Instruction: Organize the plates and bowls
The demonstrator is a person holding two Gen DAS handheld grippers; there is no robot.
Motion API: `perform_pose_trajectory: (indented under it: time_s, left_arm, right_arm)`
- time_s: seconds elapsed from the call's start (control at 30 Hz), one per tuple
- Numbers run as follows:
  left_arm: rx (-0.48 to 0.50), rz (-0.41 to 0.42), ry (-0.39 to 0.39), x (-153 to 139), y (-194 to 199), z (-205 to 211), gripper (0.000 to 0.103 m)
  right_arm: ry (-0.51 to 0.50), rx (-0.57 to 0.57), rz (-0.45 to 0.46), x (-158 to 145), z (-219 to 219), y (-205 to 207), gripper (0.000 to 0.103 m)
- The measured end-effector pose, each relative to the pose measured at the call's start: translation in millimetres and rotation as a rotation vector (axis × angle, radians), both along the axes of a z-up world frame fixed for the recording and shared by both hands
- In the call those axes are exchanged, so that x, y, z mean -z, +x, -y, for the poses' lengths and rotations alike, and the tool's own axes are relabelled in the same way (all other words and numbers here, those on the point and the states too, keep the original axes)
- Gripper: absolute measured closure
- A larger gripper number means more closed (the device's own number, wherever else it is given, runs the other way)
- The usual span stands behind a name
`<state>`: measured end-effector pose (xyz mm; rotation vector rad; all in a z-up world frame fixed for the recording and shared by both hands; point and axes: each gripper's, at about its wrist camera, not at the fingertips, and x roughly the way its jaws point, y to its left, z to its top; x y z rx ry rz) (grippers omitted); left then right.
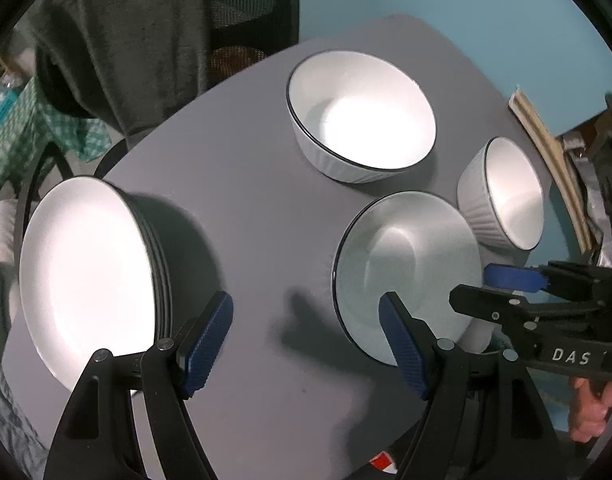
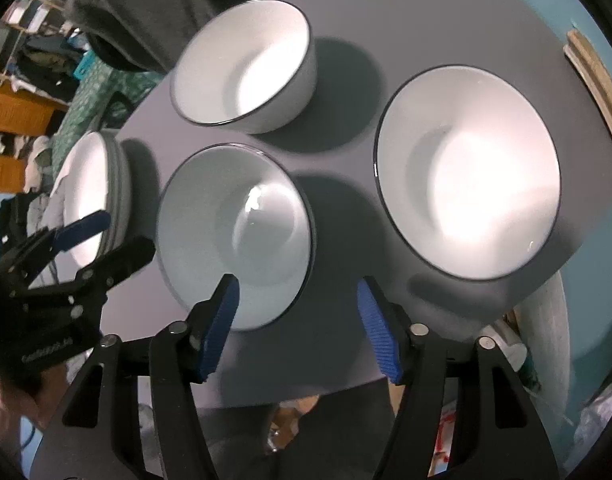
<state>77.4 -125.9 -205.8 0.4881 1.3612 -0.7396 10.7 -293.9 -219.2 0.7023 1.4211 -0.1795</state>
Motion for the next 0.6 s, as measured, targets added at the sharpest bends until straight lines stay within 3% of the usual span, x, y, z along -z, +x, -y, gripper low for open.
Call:
perform_pose_trajectory:
  time_s: [0.23,0.33,0.47,0.6]
  left_arm:
    - [0.008,-0.003,0.021,16,7,7,0.027]
    - [0.005,-0.006,0.027,20,8,10,0.038]
    - [-0.008,-0.057,0.037,31,11,15,0.065]
    - [-0.028,-0.095,0.033,38,6,17,0.076]
  right_arm:
    - [-0.015,-0.010,-0.012,9,-2,9,0.057]
    - [-0.028,-0.017,-0.006,9,-2,14,0.063]
    - [-0.029,-0.014,-0.007,12,-1,15,0.072]
    - [-0.037,-0.015,-0.012,15,-4,10,0.081]
